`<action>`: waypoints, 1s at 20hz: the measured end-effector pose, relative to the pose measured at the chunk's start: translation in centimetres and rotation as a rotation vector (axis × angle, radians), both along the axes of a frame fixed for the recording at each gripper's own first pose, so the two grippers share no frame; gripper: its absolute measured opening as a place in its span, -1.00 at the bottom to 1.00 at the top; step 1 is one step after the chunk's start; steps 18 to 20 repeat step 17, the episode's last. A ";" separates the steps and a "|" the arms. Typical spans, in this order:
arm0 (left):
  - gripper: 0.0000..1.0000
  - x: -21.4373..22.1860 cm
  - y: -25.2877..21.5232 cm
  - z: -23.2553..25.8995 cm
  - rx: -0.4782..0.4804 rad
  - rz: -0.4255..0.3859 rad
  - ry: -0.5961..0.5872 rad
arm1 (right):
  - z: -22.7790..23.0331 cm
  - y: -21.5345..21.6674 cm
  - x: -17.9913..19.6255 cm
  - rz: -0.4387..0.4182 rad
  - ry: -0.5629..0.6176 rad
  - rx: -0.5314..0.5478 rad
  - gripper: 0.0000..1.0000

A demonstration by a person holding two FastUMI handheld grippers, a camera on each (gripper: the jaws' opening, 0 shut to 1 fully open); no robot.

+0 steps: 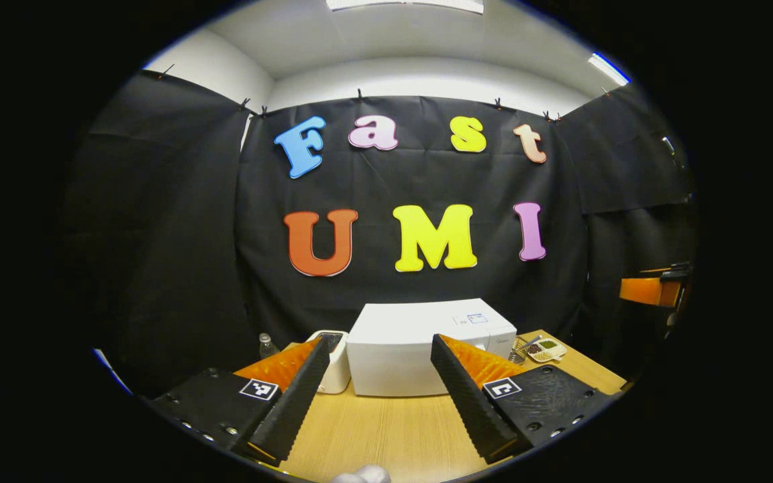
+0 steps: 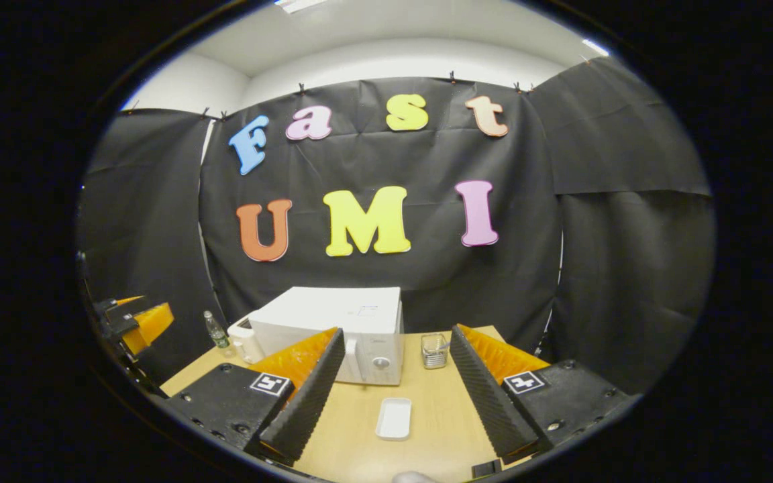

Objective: Open the microwave oven with the left hand, put the food in, and close the microwave oven.

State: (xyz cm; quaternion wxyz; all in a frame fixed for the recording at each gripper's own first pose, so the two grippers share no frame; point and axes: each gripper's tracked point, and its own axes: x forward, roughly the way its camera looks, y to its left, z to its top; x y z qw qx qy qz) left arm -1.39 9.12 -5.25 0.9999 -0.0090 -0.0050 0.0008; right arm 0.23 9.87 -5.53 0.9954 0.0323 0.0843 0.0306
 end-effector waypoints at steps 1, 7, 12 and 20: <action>0.89 -0.4 -0.2 0.9 0.003 -0.008 -0.014 | 0.2 0.0 -0.1 -0.006 -0.004 0.003 1.00; 0.89 -0.6 -1.0 2.1 0.013 -0.038 -0.030 | 1.4 -0.2 -0.9 -0.025 -0.027 -0.015 0.80; 0.76 -0.4 -1.9 2.2 0.012 -0.060 -0.030 | 2.6 -0.8 -1.5 -0.038 -0.049 -0.033 0.80; 0.76 -0.4 -2.4 2.9 -0.001 -0.072 -0.042 | 2.7 -1.0 -2.1 -0.042 -0.053 -0.015 0.80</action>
